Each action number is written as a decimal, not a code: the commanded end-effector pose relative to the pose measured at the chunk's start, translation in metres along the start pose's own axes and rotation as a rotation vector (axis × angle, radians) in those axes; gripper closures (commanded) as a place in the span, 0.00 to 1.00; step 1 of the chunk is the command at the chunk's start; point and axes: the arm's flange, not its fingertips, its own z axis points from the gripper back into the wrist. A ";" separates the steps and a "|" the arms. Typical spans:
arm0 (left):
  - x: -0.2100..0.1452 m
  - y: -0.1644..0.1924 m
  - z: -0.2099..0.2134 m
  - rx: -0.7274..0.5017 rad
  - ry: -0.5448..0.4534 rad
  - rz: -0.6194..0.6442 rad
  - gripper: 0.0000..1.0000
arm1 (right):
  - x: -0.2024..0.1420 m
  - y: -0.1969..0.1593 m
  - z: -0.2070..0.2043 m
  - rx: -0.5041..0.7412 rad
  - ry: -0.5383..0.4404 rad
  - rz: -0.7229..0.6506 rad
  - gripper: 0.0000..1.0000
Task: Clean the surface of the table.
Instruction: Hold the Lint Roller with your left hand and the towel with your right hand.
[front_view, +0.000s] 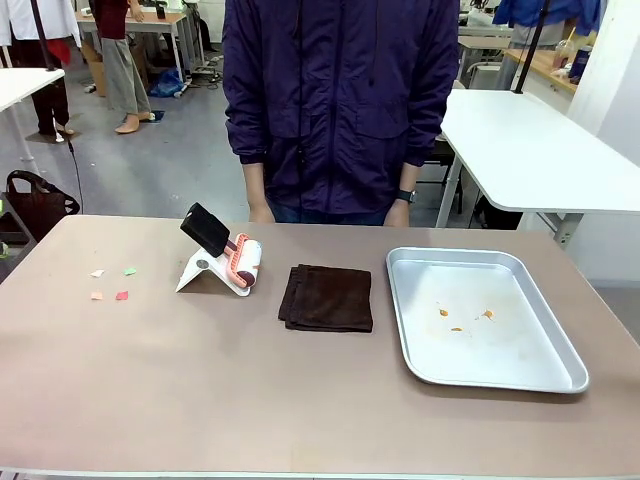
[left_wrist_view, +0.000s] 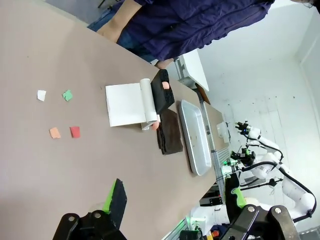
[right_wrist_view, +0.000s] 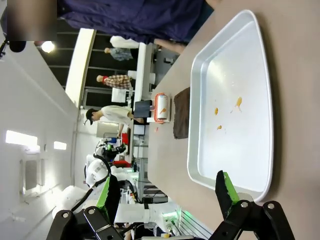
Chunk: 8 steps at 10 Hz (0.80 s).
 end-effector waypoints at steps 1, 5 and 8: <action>0.005 -0.015 -0.005 0.099 0.052 -0.074 0.00 | -0.004 0.017 -0.013 -0.109 -0.044 0.030 0.00; 0.054 -0.107 -0.080 0.240 0.308 -0.254 0.00 | -0.028 0.124 -0.112 -0.363 0.014 0.222 0.00; 0.068 -0.164 -0.174 0.326 0.438 -0.365 0.00 | -0.050 0.189 -0.234 -0.550 0.179 0.346 0.00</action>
